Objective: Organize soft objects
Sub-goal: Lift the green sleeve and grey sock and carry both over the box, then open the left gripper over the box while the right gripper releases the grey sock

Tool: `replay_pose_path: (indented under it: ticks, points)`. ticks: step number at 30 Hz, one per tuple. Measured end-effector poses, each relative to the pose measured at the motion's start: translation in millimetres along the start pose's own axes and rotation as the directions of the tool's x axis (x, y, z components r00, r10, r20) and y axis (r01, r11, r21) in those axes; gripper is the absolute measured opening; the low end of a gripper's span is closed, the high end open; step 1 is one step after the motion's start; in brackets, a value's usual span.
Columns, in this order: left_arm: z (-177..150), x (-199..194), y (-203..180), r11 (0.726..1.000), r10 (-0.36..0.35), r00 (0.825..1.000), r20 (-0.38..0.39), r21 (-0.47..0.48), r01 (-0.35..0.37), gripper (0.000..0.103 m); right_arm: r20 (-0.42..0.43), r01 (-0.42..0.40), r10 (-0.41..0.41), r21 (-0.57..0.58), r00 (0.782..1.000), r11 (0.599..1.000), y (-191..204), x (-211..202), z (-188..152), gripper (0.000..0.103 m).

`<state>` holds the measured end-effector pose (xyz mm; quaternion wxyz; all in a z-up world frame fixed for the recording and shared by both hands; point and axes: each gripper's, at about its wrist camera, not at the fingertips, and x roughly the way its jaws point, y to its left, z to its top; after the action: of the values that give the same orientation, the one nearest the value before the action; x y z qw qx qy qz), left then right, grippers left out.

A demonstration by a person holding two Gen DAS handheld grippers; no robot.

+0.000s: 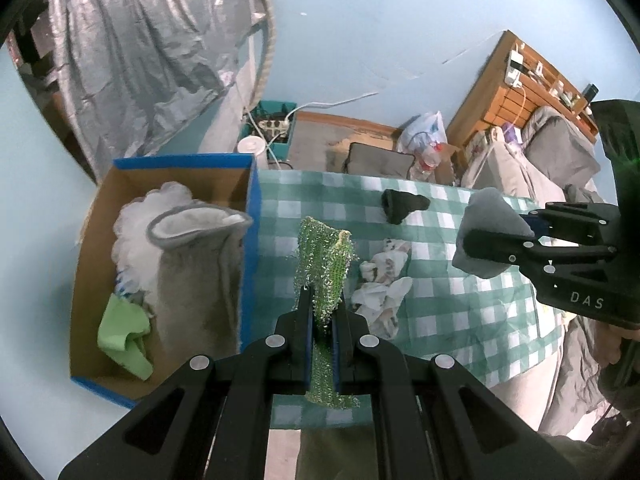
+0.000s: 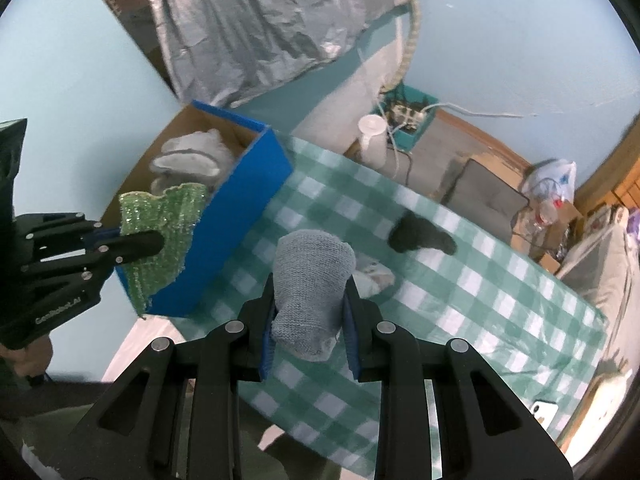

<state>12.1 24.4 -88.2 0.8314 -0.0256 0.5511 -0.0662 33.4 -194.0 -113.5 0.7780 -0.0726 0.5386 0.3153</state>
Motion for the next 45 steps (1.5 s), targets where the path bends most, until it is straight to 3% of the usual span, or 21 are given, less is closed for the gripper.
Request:
replay_pose_path:
  ticks: [28, 45]
  points:
    - [-22.0, -37.4, 109.0, 0.984, 0.118, 0.992, 0.042, -0.142, -0.111, 0.007, -0.065, -0.185, 0.175, -0.219, 0.982, 0.958, 137.0, 55.4, 50.4, 0.027]
    - [-22.3, 4.0, 188.0, 0.97, 0.105, 0.994, 0.028, -0.224, -0.096, 0.007, -0.164, -0.241, 0.208, -0.21, 0.964, 0.948, 182.9, 110.2, 46.9, 0.027]
